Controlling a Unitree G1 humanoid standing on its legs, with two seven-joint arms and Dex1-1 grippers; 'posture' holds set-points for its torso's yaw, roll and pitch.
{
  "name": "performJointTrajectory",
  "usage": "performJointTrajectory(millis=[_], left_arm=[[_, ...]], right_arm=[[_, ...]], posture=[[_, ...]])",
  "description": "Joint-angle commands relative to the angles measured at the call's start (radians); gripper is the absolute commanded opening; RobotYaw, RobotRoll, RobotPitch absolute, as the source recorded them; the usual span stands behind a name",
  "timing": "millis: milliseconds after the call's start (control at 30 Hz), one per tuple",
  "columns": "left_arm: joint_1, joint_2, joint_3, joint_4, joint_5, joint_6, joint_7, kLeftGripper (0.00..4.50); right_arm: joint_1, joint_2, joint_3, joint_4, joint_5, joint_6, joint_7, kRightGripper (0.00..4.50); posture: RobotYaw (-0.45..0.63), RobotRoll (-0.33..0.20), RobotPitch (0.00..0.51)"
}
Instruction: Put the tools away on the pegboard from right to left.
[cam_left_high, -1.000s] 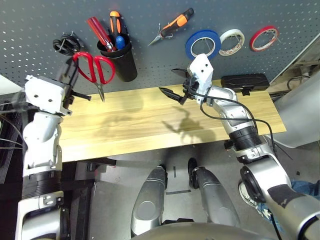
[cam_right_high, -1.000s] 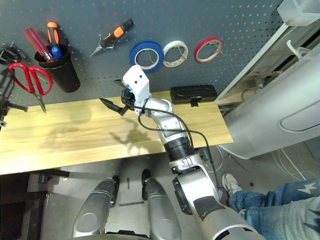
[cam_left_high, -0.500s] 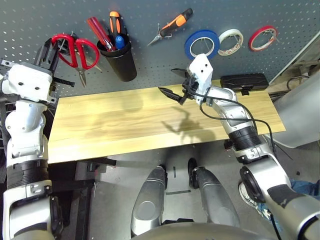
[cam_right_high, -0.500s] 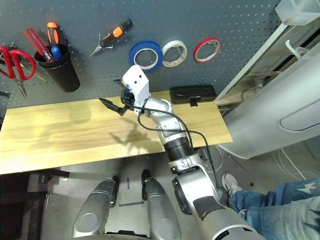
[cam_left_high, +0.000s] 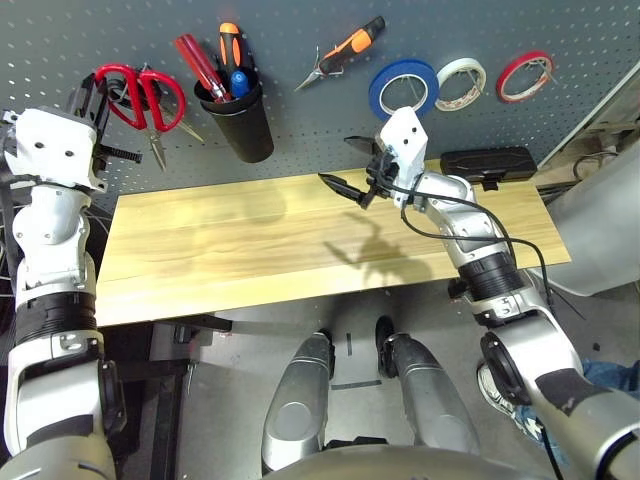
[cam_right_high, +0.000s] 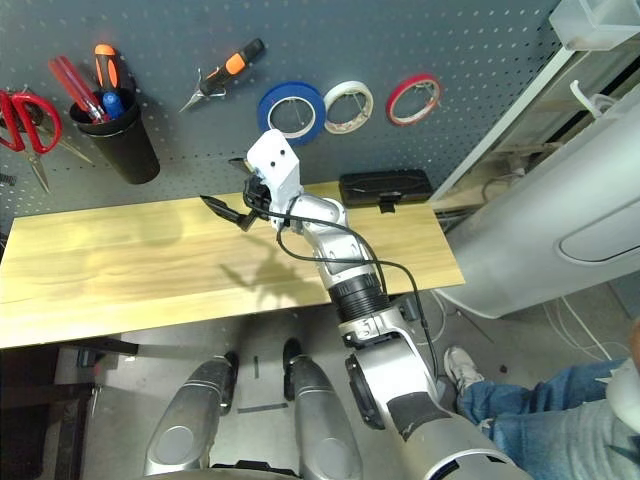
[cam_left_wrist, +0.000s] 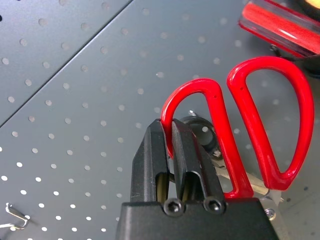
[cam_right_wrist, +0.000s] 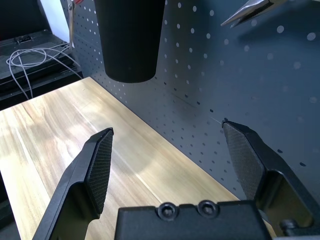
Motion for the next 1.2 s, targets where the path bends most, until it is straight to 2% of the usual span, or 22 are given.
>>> performJointTrajectory(millis=[33, 133, 333, 600, 633, 867, 1200], left_arm=[[-0.019, 0.002, -0.043, 0.113, 0.02, 0.027, -0.02, 0.01], [-0.029, 0.001, -0.062, 0.137, 0.028, 0.02, -0.021, 0.01], [-0.003, -0.027, -0.074, 0.153, 0.007, 0.022, -0.039, 1.85], [-0.009, -0.026, -0.074, 0.179, -0.006, 0.034, -0.039, 4.33], [-0.013, -0.027, -0.071, 0.183, -0.009, 0.034, -0.038, 4.47], [-0.03, -0.02, -0.073, 0.186, -0.011, 0.039, -0.043, 4.47], [-0.031, 0.102, -0.136, 0.147, 0.117, 0.026, 0.004, 4.47]], right_arm=[[0.007, 0.0, -0.002, -0.002, 0.007, 0.001, -0.002, 4.5], [0.008, 0.0, -0.003, -0.002, 0.007, 0.001, -0.006, 4.5], [0.02, 0.002, -0.014, 0.008, 0.01, 0.003, -0.028, 4.5], [0.023, 0.006, -0.019, 0.022, 0.007, -0.002, -0.039, 4.5], [0.023, 0.007, -0.02, 0.022, 0.007, -0.002, -0.04, 4.5], [0.024, 0.003, -0.021, 0.027, 0.004, -0.002, -0.043, 4.5], [0.031, -0.008, -0.022, 0.024, 0.003, 0.003, -0.042, 4.5]], posture=[[0.14, 0.0, 0.244], [0.14, 0.0, 0.242], [0.13, 0.0, 0.239], [0.14, 0.0, 0.24], [0.14, 0.0, 0.24], [0.13, 0.0, 0.242], [0.13, 0.0, 0.25]])
